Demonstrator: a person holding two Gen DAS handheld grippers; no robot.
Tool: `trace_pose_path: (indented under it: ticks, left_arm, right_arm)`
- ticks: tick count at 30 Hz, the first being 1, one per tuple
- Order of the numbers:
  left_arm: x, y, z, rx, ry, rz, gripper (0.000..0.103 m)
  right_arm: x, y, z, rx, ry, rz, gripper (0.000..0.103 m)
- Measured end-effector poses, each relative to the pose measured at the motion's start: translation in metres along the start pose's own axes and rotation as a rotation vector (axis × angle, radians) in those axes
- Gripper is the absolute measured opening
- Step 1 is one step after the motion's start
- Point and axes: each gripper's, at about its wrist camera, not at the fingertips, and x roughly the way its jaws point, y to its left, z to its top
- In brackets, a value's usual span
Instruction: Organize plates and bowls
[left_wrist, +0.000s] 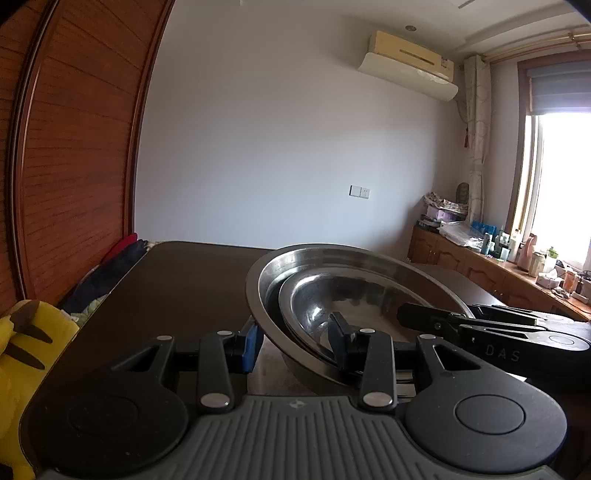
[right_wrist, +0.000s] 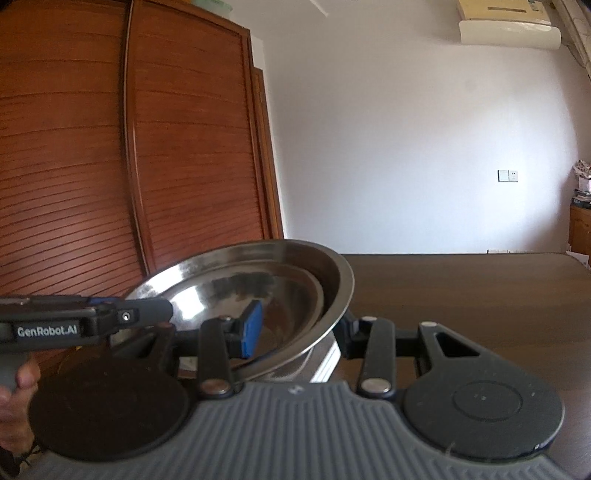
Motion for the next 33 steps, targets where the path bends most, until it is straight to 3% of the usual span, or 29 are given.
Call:
trace_pose_path:
  ticks: [18, 22, 25, 27, 33]
  left_arm:
    - [0.007, 0.001, -0.004, -0.006, 0.018, 0.004, 0.068]
    - [0.007, 0.003, -0.007, -0.011, 0.011, 0.001, 0.076]
    - [0.004, 0.002, -0.007, 0.009, -0.006, 0.021, 0.087]
    - [0.003, 0.004, -0.005, 0.008, -0.01, 0.025, 0.089]
    - [-0.005, 0.005, 0.001, 0.033, -0.039, 0.056, 0.098]
  right_arm:
    - [0.011, 0.01, -0.006, -0.001, 0.04, 0.002, 0.044]
    - [0.013, 0.009, -0.007, -0.006, 0.039, 0.01, 0.046]
    - [0.012, 0.011, -0.007, -0.018, 0.029, 0.012, 0.06]
    - [0.011, 0.014, -0.006, -0.039, 0.022, 0.006, 0.067]
    - [0.006, 0.012, -0.002, -0.037, 0.006, -0.003, 0.072]
